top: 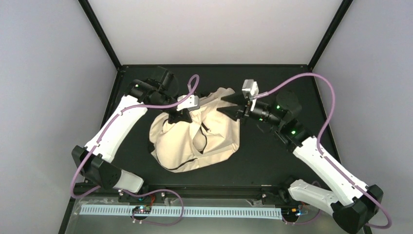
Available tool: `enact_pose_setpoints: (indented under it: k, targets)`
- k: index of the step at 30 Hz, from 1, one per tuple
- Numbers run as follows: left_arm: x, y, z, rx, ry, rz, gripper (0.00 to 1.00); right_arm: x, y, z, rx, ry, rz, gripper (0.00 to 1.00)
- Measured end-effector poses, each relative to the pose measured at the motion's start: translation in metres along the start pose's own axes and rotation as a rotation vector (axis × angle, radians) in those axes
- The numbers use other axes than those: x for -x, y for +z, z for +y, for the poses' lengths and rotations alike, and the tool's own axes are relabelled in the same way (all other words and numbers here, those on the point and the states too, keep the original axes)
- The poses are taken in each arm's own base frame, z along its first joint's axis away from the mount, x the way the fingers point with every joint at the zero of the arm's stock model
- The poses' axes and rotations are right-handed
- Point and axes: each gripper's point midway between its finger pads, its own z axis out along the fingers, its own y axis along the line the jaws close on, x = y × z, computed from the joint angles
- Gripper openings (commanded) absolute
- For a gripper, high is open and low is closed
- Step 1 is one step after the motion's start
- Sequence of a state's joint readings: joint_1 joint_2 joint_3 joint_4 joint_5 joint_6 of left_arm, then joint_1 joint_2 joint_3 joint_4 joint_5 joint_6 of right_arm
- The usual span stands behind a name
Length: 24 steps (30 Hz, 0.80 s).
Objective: Pack the student bag
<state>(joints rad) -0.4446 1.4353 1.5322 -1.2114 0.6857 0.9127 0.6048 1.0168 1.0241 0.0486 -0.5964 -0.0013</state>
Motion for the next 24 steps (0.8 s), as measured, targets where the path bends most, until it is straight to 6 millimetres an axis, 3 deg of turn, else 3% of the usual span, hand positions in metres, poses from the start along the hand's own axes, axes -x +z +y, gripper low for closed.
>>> enact_pose_setpoints:
  k: [2,8,10,24]
  targets:
    - [0.000,0.001,-0.001,-0.004,-0.007,-0.004,0.02,-0.014,0.002,0.013,0.064,0.115,-0.020,0.32]
    - [-0.002,0.002,-0.001,-0.012,-0.029,-0.011,0.02,-0.121,0.029,0.018,0.117,0.478,0.163,0.29]
    - [-0.002,0.002,-0.001,-0.010,-0.031,-0.013,0.01,-0.138,0.032,0.018,0.114,0.527,0.189,0.29]
    - [-0.003,0.002,-0.004,-0.009,-0.036,-0.021,0.02,-0.160,0.054,0.029,0.201,0.567,0.201,0.29]
